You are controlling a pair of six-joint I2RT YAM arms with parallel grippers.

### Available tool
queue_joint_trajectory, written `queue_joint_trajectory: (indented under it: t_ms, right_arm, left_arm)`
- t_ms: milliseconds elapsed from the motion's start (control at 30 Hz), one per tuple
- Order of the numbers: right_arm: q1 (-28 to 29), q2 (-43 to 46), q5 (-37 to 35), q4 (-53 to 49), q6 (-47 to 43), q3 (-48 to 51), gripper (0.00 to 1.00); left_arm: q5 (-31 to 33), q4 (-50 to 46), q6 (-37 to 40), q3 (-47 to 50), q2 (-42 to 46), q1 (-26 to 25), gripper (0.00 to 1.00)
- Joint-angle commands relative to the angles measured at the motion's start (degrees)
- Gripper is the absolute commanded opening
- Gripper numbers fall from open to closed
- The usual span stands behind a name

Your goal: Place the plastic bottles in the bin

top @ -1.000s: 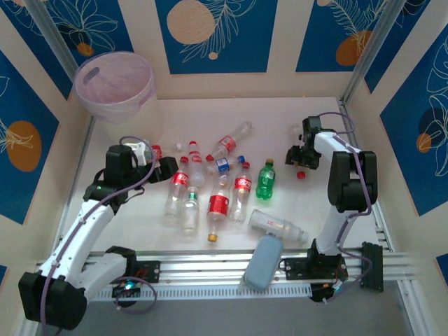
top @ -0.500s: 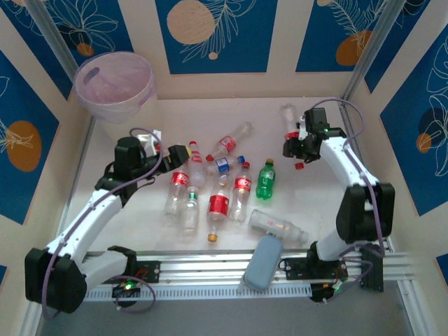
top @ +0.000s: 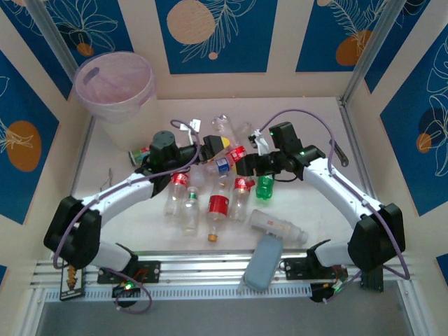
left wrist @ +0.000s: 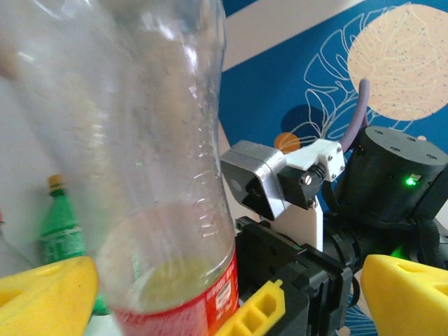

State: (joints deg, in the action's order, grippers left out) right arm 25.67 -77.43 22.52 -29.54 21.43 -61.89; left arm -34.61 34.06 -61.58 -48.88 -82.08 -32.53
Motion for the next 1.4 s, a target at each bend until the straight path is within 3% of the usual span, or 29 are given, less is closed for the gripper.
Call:
queue_joint_trajectory:
  t_ms: [0, 233, 300, 867, 1100, 1367]
  right_arm:
    - [0.9, -1.0, 6.6, 6.2, 3.4, 0.9, 0.54]
    - [1.8, -2.2, 9.1, 9.9, 4.8, 1.3, 0.54]
    - [2.0, -2.1, 8.8, 10.0, 4.9, 1.4, 0.54]
    - [1.9, -0.3, 4.1, 8.5, 4.0, 2.2, 0.54]
    - [2.4, -0.3, 5.7, 9.7, 3.9, 2.6, 0.54]
    - [2.7, -2.6, 5.9, 10.6, 4.1, 1.8, 0.54]
  left_arm:
    - [-0.7, 5.7, -1.6, -2.1, -1.8, -1.7, 0.96]
    - [1.7, 5.2, -0.8, -1.9, -3.9, -2.6, 0.96]
    - [2.2, 4.7, -0.5, -1.9, -4.2, -2.6, 1.0]
    - [5.7, 1.8, 1.3, -1.0, -6.0, -2.2, 1.0]
    - [6.9, 1.9, 1.7, -1.2, -6.1, -2.3, 0.99]
    - [5.1, 8.2, -2.7, -0.5, -8.8, -2.2, 0.67]
